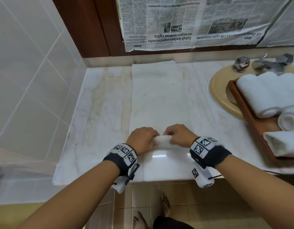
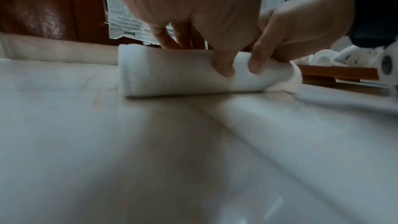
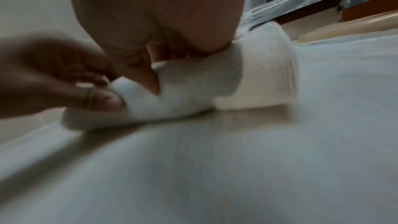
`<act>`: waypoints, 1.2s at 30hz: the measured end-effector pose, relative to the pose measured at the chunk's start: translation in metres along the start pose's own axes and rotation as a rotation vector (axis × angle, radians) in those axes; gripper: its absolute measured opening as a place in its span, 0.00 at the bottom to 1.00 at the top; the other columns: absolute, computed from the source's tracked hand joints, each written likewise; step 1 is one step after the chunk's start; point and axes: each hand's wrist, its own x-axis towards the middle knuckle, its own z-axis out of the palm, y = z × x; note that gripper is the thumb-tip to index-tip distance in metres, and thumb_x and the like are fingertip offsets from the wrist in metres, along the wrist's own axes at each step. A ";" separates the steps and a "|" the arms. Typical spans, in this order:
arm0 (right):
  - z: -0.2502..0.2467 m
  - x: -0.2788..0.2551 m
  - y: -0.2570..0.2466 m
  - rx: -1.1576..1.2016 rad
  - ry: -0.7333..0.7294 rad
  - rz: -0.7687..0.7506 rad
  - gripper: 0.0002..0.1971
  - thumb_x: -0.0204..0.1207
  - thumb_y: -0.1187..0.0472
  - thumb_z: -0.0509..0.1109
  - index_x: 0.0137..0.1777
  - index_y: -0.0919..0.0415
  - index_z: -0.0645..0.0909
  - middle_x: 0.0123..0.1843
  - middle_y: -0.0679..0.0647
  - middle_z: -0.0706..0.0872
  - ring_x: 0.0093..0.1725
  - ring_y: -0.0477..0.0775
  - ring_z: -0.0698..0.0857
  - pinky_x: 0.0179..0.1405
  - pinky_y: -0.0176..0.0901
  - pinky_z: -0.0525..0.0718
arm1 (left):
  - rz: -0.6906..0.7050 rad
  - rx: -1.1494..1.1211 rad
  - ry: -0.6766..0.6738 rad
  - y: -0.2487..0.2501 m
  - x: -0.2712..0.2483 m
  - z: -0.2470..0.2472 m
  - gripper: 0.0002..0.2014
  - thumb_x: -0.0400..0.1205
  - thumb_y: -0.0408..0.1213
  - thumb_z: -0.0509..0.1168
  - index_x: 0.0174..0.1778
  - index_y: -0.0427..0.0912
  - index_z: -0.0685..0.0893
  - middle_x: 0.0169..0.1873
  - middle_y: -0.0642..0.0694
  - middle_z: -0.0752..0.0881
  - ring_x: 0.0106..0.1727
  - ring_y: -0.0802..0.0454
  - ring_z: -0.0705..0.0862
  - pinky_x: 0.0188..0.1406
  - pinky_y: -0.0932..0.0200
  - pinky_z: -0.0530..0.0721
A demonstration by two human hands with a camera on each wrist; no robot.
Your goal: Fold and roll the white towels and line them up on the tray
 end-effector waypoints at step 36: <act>-0.014 0.009 0.004 -0.297 -0.047 -0.064 0.23 0.74 0.49 0.74 0.67 0.56 0.80 0.64 0.55 0.81 0.64 0.57 0.77 0.58 0.46 0.74 | 0.075 0.109 0.010 0.001 0.014 0.007 0.26 0.78 0.59 0.65 0.68 0.49 0.82 0.55 0.45 0.85 0.54 0.44 0.82 0.54 0.51 0.75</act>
